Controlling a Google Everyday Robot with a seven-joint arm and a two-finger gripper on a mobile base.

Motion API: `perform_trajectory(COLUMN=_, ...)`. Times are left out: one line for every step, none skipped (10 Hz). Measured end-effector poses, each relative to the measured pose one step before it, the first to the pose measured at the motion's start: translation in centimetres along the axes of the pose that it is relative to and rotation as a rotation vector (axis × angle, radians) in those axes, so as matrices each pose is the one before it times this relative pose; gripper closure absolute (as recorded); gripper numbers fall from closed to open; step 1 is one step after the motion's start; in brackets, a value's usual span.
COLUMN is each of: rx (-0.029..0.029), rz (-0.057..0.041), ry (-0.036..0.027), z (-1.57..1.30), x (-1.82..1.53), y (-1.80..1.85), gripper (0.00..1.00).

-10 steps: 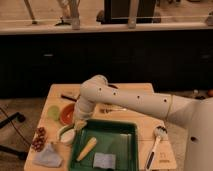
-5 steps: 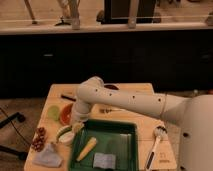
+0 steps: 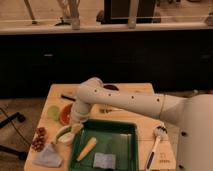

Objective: Place pepper in paper cup

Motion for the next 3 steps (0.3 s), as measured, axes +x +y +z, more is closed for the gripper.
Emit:
perform_trajectory(rx=-0.00383, rz=-0.01538, ry=0.00011, z=0.378, x=-0.924, y=-0.513, gripper=0.96)
perform_trajectory(rx=-0.00292, rz=-0.01572, ry=-0.00124, z=0.397, x=-0.945, y=-0.47, gripper=0.96)
perform_trajectory(rx=0.00343, rz=-0.01503, ry=-0.01085, z=0.038, x=-0.609, y=-0.374, gripper=0.96)
